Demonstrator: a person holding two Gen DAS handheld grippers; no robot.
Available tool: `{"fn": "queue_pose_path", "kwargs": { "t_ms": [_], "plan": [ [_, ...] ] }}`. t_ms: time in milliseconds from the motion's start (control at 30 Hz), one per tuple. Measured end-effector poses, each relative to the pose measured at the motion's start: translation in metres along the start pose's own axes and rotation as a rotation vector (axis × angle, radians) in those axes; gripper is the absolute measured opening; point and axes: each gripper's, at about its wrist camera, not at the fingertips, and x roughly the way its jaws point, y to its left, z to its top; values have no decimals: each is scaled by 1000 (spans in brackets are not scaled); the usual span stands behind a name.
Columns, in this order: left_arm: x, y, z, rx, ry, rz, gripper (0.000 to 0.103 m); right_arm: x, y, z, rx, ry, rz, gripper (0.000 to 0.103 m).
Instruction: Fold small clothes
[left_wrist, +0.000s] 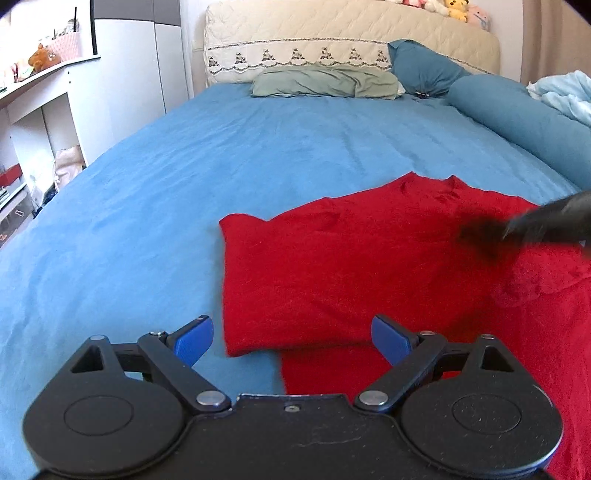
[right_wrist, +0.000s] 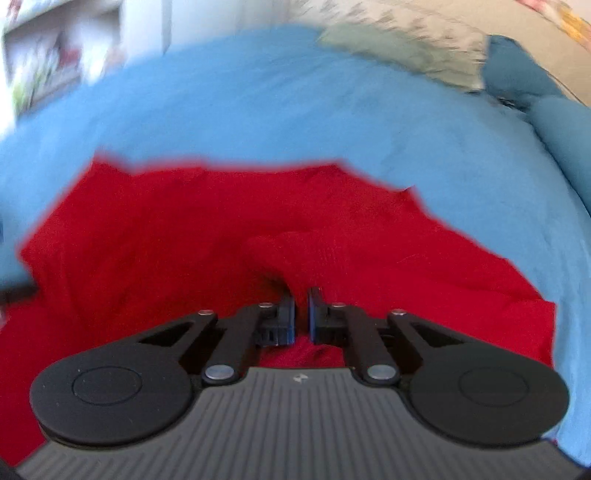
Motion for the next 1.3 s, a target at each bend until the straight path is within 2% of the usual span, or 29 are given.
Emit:
{"fn": "queue_pose_path", "kwargs": {
  "t_ms": [100, 167, 233, 300, 400, 467, 667, 800, 833, 900, 967, 1000, 1167, 1233, 1300],
  "plan": [
    [2, 1, -4, 16, 5, 2, 95, -27, -43, 1, 141, -101, -18, 22],
    [5, 0, -8, 33, 7, 10, 95, -37, -69, -8, 201, -136, -44, 22],
    [11, -1, -10, 26, 8, 16, 95, -35, -92, -25, 267, -120, -62, 23],
    [16, -3, -11, 10, 10, 22, 95, -27, -110, -45, 338, -86, -54, 28],
    [22, -3, -13, -4, 12, 40, 95, -19, -124, -71, 423, -62, -26, 45],
    [25, -2, -12, -8, 9, 62, 95, -19, -130, -83, 449, -66, -10, 64],
    [32, 4, -8, -17, 0, 101, 95, -28, -125, -89, 456, -115, -5, 86],
    [33, 5, -9, -24, -1, 105, 95, -27, -124, -89, 451, -125, -44, 87],
    [33, 5, -8, -23, -2, 107, 95, -27, -124, -88, 453, -125, -62, 84],
    [34, 5, -9, -23, -3, 116, 95, -24, -127, -87, 468, -108, -97, 70],
    [35, 6, -8, -28, -5, 126, 95, -23, -133, -87, 489, -92, -122, 20],
    [35, 8, -7, -32, -7, 129, 95, -24, -135, -84, 481, -78, -129, 21],
    [35, 7, -3, -36, -7, 132, 95, -44, -156, -71, 458, -158, -196, 20],
    [40, 7, -3, -45, 16, 136, 95, -39, -165, -76, 459, -117, -222, 21],
    [43, 12, -5, -71, 38, 133, 94, -30, -169, -85, 456, -64, -197, 21]
  ]
}}
